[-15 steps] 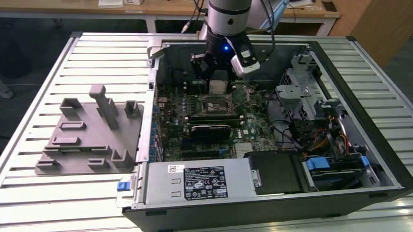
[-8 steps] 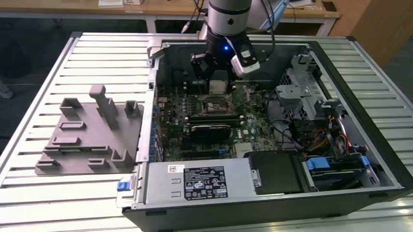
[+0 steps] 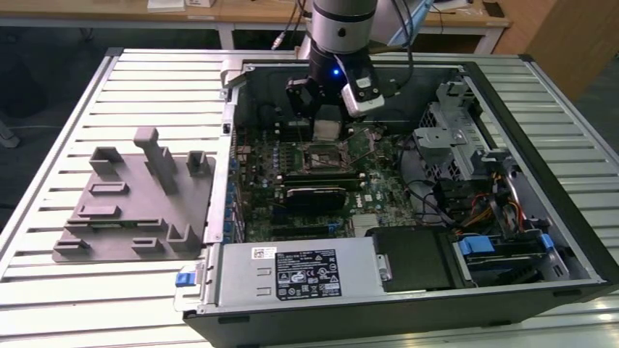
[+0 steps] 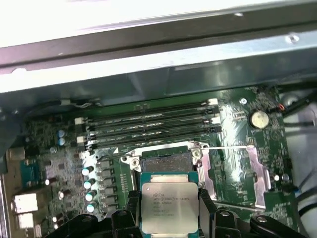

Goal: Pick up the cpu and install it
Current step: 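Place the cpu into insertion slot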

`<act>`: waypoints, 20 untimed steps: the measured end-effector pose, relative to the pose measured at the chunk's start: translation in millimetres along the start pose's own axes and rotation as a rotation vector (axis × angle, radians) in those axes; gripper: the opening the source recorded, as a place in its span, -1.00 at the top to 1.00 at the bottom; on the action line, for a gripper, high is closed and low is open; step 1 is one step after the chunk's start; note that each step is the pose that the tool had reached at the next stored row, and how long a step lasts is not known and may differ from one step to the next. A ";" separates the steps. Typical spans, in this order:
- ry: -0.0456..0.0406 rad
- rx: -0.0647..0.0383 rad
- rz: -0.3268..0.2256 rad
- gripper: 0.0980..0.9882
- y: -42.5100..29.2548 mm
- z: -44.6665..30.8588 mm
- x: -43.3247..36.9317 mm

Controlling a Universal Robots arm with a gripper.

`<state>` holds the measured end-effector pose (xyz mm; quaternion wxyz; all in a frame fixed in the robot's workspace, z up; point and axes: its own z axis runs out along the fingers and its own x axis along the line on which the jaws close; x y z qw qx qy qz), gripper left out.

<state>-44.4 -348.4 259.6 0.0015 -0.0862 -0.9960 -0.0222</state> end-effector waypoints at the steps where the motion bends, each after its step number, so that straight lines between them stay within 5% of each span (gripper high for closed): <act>1: -0.0008 0.000 0.018 0.00 0.0 0.0 0.0; 20: -0.0160 0.001 0.353 0.00 -0.1 1.1 0.0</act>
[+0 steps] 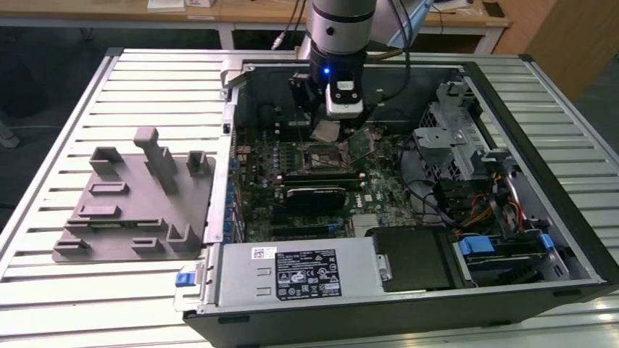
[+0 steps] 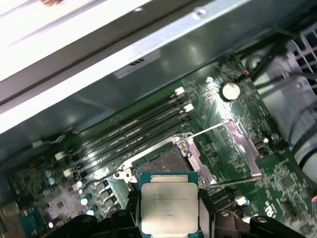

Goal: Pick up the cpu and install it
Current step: 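Place the cpu into insertion slot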

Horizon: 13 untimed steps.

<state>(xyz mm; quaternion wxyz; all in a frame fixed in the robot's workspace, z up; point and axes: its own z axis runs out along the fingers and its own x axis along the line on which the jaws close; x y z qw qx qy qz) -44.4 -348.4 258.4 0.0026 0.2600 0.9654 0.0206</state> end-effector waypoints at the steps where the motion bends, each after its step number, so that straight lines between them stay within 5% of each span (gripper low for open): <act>1: -0.0008 0.000 0.018 0.00 0.0 0.1 0.0; 13: -0.0096 -0.001 0.231 0.00 0.0 0.6 0.0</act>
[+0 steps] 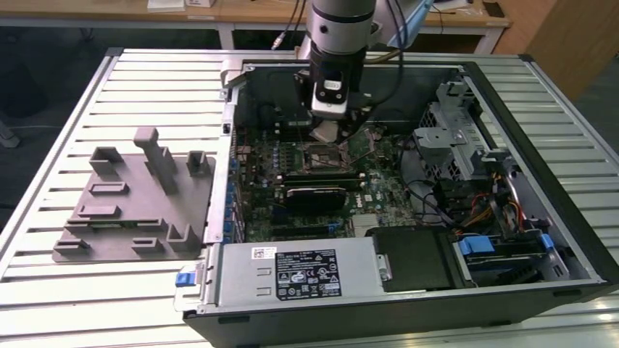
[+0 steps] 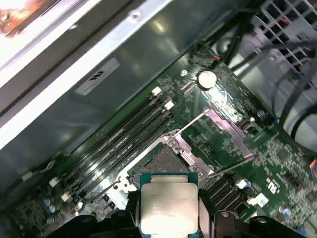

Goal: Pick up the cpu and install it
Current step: 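Place the cpu into insertion slot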

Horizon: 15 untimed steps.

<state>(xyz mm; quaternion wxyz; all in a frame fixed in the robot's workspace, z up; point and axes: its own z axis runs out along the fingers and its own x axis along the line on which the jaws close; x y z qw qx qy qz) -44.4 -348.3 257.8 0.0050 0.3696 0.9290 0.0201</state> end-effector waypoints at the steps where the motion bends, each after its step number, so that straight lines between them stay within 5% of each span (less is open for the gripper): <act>1: -0.0008 0.000 0.018 0.00 0.0 0.0 0.0; 15: -0.0114 -0.001 0.264 0.00 -0.1 0.9 0.0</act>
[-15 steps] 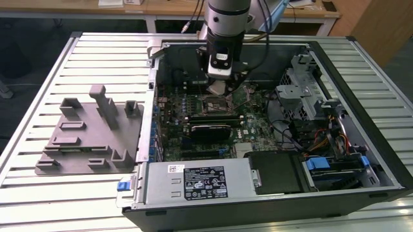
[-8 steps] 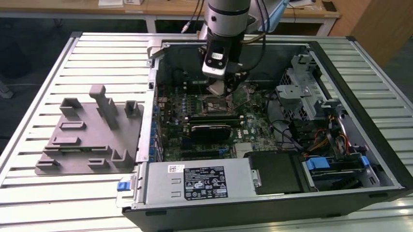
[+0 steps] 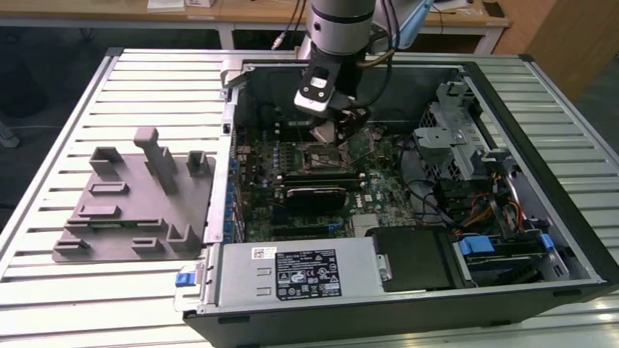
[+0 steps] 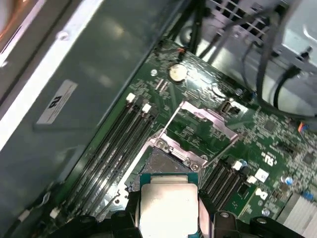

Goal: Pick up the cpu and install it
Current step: 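Place the cpu into insertion slot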

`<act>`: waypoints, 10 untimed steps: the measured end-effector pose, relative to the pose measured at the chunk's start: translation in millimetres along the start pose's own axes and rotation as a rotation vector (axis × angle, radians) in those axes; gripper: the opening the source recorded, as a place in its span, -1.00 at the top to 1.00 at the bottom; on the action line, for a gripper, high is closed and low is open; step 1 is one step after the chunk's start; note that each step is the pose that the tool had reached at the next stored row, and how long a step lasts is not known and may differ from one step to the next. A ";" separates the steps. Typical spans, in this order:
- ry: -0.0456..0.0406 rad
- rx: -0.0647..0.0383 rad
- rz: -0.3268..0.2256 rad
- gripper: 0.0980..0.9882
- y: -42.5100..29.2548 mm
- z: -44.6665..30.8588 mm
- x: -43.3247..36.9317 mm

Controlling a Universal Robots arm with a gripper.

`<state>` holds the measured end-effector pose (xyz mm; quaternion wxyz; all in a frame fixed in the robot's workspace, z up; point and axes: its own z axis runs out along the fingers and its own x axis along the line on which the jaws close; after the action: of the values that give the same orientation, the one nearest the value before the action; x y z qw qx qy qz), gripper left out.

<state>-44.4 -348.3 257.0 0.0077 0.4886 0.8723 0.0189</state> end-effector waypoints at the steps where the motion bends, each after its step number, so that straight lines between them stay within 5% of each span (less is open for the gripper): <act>1: -0.0008 0.000 0.018 0.00 0.0 0.1 0.0; 10: -0.0078 -0.001 0.183 0.00 0.0 0.7 0.0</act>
<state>-44.4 -348.4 256.2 0.0095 0.5662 0.8240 0.0179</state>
